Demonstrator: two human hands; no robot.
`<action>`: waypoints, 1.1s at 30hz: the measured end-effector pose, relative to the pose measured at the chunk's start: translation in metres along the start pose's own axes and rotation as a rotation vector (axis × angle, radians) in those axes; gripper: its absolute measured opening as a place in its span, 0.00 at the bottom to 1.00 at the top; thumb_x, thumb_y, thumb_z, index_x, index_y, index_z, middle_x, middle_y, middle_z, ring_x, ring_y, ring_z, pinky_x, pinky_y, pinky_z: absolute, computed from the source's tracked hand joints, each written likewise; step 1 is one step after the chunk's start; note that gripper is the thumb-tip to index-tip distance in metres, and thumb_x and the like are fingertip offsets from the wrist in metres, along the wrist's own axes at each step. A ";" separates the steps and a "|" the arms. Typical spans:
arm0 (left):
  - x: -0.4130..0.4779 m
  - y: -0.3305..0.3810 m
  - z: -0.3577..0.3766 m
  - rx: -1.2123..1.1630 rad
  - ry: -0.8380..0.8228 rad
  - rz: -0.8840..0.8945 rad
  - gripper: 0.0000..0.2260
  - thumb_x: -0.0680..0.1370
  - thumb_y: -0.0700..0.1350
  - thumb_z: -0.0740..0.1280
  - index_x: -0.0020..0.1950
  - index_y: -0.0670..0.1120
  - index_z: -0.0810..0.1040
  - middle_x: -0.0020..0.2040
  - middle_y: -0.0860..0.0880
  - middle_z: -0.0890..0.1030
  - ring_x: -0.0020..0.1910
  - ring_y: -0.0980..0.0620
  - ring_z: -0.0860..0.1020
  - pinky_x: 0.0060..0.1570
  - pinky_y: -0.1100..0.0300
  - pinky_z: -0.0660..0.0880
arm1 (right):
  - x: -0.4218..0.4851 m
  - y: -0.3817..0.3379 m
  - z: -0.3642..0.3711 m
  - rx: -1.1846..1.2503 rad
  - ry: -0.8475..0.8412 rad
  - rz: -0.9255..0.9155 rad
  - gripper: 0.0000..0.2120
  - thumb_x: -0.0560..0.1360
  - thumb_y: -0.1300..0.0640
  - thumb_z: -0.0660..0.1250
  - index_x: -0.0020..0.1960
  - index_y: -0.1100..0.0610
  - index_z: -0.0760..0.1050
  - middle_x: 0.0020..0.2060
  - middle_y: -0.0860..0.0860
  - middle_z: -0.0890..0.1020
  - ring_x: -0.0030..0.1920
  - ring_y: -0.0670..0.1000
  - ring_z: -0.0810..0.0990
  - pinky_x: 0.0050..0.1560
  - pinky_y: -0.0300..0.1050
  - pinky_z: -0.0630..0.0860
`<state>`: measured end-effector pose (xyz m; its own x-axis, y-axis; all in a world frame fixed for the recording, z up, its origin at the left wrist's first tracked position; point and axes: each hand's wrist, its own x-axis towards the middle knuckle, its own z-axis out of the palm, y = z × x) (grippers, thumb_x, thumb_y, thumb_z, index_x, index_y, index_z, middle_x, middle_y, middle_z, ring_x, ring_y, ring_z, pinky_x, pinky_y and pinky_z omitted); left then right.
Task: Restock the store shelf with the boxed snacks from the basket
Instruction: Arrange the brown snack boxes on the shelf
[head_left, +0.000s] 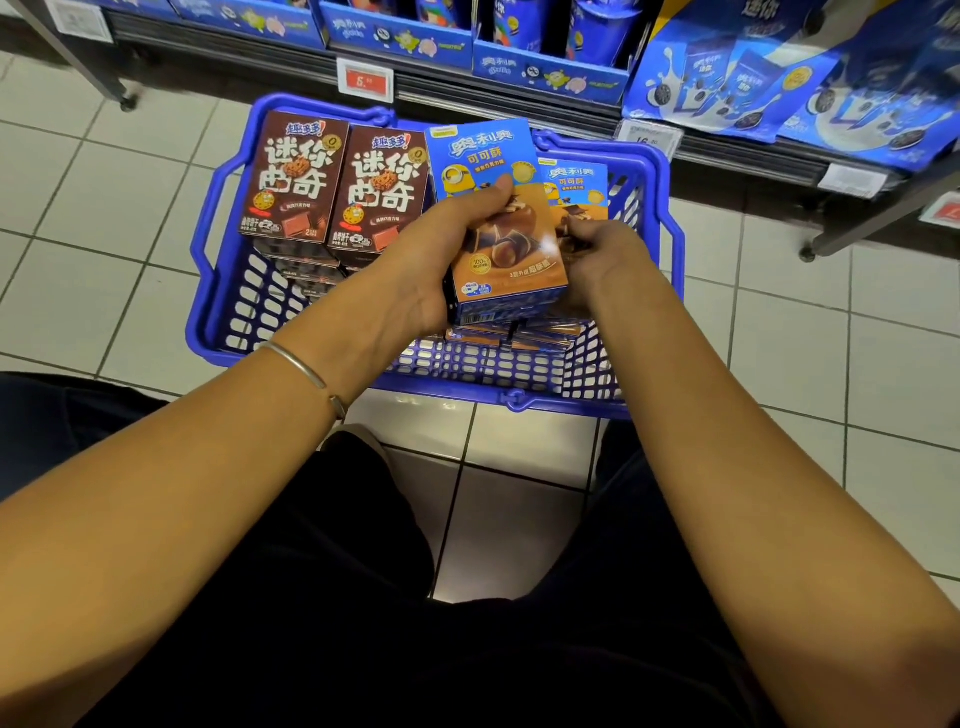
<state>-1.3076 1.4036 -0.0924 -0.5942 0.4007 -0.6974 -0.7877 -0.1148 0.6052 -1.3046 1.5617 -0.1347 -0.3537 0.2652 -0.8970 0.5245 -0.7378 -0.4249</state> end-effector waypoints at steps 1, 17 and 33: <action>0.000 0.001 0.000 -0.008 -0.001 0.005 0.09 0.80 0.50 0.74 0.51 0.44 0.83 0.45 0.42 0.88 0.39 0.44 0.88 0.39 0.46 0.86 | 0.000 0.000 -0.002 0.012 0.007 0.032 0.07 0.80 0.58 0.68 0.47 0.60 0.74 0.57 0.61 0.79 0.58 0.66 0.79 0.66 0.64 0.73; -0.008 0.028 -0.001 -0.017 0.000 0.138 0.09 0.83 0.50 0.71 0.49 0.45 0.83 0.43 0.45 0.88 0.41 0.44 0.88 0.44 0.41 0.86 | -0.049 0.021 -0.044 0.258 -0.213 -0.094 0.18 0.65 0.48 0.78 0.54 0.53 0.83 0.45 0.48 0.88 0.47 0.53 0.87 0.51 0.45 0.81; -0.032 0.147 0.007 0.133 0.082 0.323 0.14 0.81 0.52 0.72 0.60 0.43 0.83 0.49 0.43 0.88 0.40 0.46 0.88 0.38 0.51 0.85 | -0.181 -0.043 0.039 0.050 -0.543 -0.633 0.24 0.78 0.46 0.67 0.72 0.49 0.73 0.62 0.50 0.83 0.62 0.53 0.83 0.66 0.54 0.75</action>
<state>-1.4033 1.3803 0.0216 -0.8246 0.2878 -0.4871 -0.5322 -0.1022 0.8404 -1.2937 1.5209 0.0512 -0.9008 0.3126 -0.3012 0.0700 -0.5802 -0.8115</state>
